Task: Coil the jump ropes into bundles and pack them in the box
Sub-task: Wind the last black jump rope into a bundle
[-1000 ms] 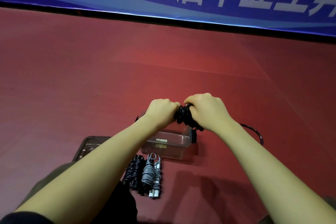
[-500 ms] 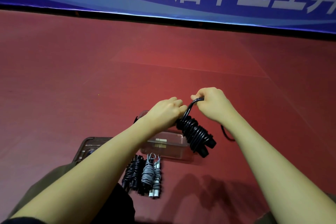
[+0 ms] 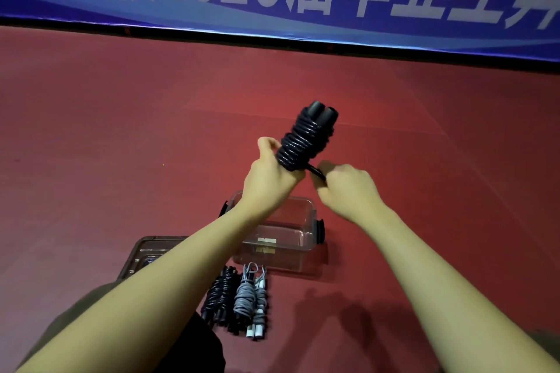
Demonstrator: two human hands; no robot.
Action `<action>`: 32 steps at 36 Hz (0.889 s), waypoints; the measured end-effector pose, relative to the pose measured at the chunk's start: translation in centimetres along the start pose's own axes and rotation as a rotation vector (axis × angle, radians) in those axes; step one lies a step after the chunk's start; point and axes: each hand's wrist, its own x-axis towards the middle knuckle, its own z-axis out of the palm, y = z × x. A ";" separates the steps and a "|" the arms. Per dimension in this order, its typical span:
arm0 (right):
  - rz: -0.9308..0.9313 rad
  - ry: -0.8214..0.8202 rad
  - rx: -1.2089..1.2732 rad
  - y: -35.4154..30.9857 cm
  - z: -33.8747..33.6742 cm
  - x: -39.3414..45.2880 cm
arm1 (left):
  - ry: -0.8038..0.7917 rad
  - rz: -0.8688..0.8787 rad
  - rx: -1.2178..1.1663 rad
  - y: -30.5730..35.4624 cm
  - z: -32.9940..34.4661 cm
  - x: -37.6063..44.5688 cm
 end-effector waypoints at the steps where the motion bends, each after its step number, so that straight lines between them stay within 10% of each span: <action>1: -0.022 0.005 -0.015 -0.1 0.2 0.0 | 0.004 -0.044 0.004 -0.2 0.1 0.2; 14: -0.187 -0.011 -0.125 -0.8 1.1 -0.5 | -0.061 -0.220 0.430 -2.4 0.5 1.3; 32: -0.403 0.112 -0.242 -1.0 2.6 -0.5 | -0.301 0.141 1.228 -2.7 1.1 0.4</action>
